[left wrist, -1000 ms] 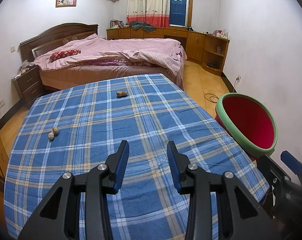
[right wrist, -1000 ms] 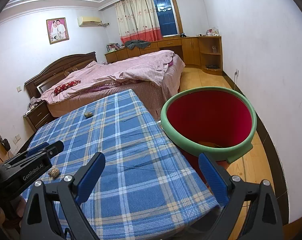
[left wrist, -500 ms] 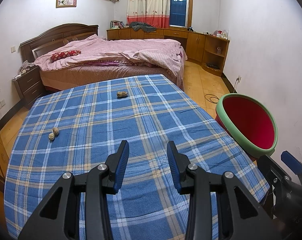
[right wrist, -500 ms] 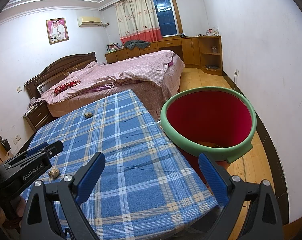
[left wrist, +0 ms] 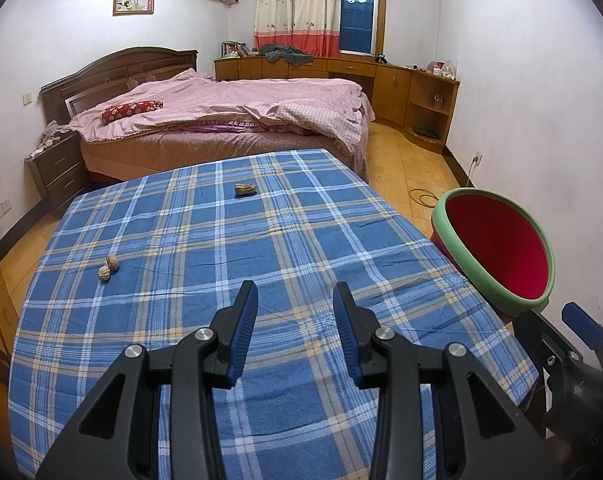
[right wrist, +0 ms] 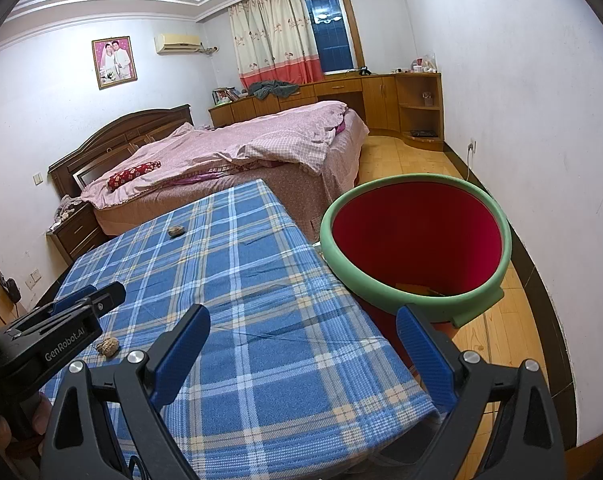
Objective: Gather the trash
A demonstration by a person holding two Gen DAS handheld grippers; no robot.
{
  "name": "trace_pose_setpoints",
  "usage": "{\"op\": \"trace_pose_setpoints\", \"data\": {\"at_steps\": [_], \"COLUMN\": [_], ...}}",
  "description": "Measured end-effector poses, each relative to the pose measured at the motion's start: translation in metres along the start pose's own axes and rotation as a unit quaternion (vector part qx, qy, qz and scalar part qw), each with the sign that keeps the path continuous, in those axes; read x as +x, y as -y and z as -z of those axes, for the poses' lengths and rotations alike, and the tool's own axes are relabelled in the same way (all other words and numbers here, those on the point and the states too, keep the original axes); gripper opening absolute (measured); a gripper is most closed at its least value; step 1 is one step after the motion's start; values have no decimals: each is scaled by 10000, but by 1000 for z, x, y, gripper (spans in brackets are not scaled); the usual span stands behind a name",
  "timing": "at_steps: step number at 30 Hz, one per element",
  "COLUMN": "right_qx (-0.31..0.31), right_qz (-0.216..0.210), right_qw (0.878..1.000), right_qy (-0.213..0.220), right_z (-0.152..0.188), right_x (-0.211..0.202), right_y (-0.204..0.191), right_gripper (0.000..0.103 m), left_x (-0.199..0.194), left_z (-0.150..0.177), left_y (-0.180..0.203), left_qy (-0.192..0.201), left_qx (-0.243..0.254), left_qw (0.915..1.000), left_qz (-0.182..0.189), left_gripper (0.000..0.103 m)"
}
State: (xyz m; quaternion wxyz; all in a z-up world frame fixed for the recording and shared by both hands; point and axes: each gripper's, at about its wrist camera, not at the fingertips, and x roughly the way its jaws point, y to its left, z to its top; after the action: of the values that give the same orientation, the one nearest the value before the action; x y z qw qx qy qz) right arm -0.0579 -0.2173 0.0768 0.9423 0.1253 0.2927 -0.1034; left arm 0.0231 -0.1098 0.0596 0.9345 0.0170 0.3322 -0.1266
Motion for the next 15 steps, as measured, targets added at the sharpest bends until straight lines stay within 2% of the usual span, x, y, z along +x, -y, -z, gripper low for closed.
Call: {"op": "trace_pose_setpoints", "data": {"at_steps": [15], "right_qx": [2], "right_qz": [4], "right_qw": [10000], "right_qy": [15], "right_z": [-1], "right_x": [0], "right_y": [0], "right_gripper": [96], "left_x": [-1], "left_z": [-2], "left_y": [-1], "left_qy": [24], "left_qx": [2], "left_qw": [10000], "left_qz": [-14], "left_gripper": [39]}}
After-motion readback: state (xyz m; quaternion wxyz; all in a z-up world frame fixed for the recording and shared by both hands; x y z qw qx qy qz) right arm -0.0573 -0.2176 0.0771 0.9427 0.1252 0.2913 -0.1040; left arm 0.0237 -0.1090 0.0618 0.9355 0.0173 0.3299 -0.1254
